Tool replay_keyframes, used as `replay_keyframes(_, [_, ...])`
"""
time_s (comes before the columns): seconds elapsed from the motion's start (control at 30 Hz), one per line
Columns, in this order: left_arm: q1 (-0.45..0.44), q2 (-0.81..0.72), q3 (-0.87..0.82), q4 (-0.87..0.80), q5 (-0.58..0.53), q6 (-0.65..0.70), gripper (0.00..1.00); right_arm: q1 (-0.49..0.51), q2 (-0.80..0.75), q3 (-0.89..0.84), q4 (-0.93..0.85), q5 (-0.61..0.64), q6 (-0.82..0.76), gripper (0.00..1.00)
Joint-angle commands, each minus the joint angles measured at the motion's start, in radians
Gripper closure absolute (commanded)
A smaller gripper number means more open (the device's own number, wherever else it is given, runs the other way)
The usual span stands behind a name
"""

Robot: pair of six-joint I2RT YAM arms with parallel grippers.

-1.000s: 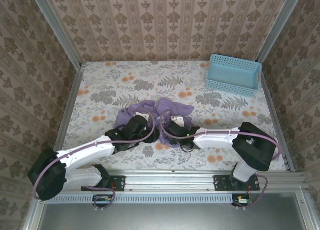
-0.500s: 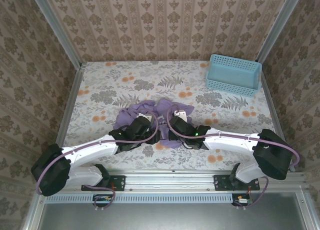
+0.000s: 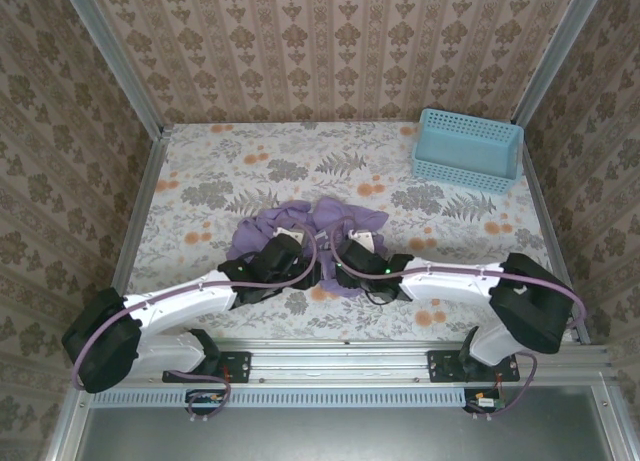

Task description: Fold the inside-out t-shirt

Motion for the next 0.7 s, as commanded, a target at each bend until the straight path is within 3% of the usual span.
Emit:
replay_keyframes(0.0, [-0.009, -0.010, -0.003, 0.000, -0.014, -0.014, 0.47, 0.007, 0.056, 0.066, -0.062, 0.062, 0.002, 0.55])
replay_keyframes(0.13, [-0.012, -0.010, -0.003, -0.002, -0.015, -0.015, 0.47, 0.005, 0.125, 0.116, -0.079, 0.075, -0.008, 0.65])
replay_keyframes(0.37, [-0.011, 0.003, 0.001, -0.007, -0.025, -0.015, 0.46, 0.006, 0.119, 0.125, -0.102, 0.107, -0.026, 1.00])
replay_keyframes(0.67, [-0.002, 0.013, 0.011, -0.033, -0.056, -0.020, 0.45, 0.006, -0.178, -0.045, 0.058, -0.031, -0.012, 1.00])
